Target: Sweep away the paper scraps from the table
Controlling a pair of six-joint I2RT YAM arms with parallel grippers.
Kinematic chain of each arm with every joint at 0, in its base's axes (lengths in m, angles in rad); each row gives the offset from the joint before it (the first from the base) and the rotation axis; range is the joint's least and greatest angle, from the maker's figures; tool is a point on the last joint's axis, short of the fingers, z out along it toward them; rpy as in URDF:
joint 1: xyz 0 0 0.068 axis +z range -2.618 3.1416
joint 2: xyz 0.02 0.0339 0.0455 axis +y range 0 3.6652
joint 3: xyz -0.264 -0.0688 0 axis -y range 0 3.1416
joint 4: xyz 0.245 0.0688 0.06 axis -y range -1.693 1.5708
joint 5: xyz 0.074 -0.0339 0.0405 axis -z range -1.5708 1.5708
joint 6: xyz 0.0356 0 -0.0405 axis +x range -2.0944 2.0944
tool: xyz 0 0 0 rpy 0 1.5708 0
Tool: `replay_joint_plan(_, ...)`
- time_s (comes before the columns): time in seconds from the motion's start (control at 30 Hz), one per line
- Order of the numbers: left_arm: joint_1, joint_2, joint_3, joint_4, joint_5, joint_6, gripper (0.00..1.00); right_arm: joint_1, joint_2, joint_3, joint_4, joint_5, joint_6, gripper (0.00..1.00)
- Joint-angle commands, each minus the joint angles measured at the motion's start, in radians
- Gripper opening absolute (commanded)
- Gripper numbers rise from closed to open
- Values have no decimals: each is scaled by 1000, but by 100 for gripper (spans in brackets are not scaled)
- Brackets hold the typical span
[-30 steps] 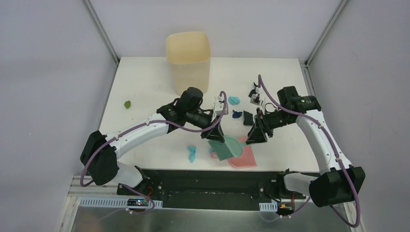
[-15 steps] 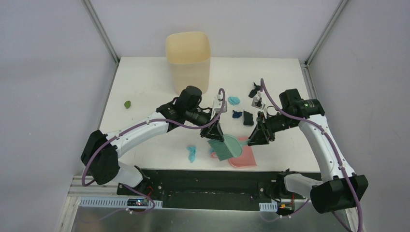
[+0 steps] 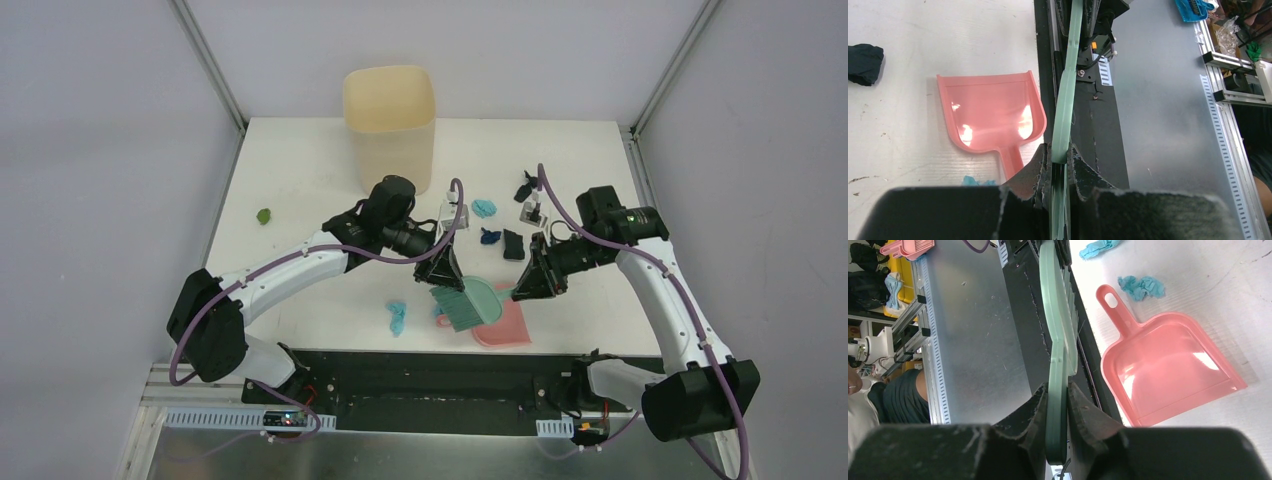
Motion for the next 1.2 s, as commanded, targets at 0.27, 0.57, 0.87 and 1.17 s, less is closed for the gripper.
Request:
replay_joint_plan(0.27, 8, -9, 14, 45, 32, -5, 0, -8, -36, 12, 47, -49, 38, 31)
replay_joint_plan(0.57, 7, 4, 22, 29, 39, -5, 0, -18, -34, 12, 43, -66, 36, 26)
replay_joint_plan(0.87, 7, 12, 30, 3, -42, -4, 9, -53, -25, 0, 56, -98, 42, 0)
replay_joint_plan(1.17, -38, -143, -37, -103, -475, 184, 50, -158, -7, -57, 224, 119, 265, 0)
